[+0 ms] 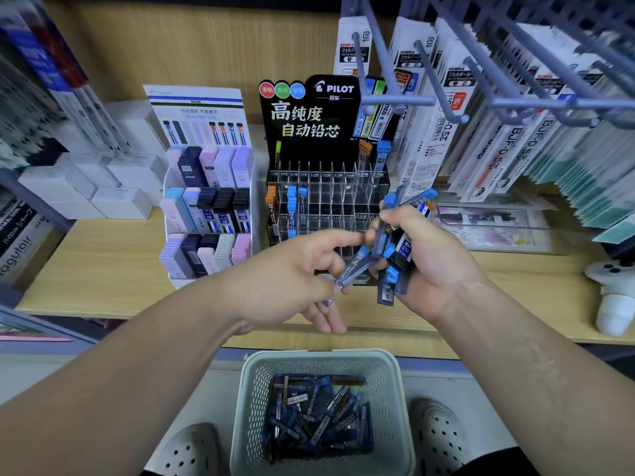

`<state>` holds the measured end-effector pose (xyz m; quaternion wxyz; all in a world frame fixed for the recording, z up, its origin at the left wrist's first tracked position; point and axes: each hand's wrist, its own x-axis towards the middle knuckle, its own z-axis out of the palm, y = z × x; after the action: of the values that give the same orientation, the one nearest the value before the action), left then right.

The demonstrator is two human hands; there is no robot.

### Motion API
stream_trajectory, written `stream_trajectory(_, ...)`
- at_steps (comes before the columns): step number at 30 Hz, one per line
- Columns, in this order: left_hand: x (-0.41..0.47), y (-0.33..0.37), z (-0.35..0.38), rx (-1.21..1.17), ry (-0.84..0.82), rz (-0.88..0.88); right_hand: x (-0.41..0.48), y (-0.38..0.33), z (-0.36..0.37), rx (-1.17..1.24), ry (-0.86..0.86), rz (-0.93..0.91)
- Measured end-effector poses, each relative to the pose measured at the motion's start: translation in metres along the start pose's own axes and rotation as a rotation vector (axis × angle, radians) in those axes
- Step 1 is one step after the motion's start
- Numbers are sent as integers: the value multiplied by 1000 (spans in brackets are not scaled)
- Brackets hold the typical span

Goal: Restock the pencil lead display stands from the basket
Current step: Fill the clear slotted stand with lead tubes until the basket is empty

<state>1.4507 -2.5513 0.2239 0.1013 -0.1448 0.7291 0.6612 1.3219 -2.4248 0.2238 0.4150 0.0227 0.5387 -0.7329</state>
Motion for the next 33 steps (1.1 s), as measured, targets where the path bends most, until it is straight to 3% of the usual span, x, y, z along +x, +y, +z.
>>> stream_trajectory(16,6,-5,3,-479,194,27,1,8,11,29,10,33)
stream_trajectory(23,11,-3,-17,-313,501,89,-2,5,10,-1,11,39)
stream_trajectory(29,21,1,-47,-169,783,330,-3,2,5,-9,11,48)
stream_trajectory(33,29,5,-59,26,831,427,-1,3,3,-15,4,54)
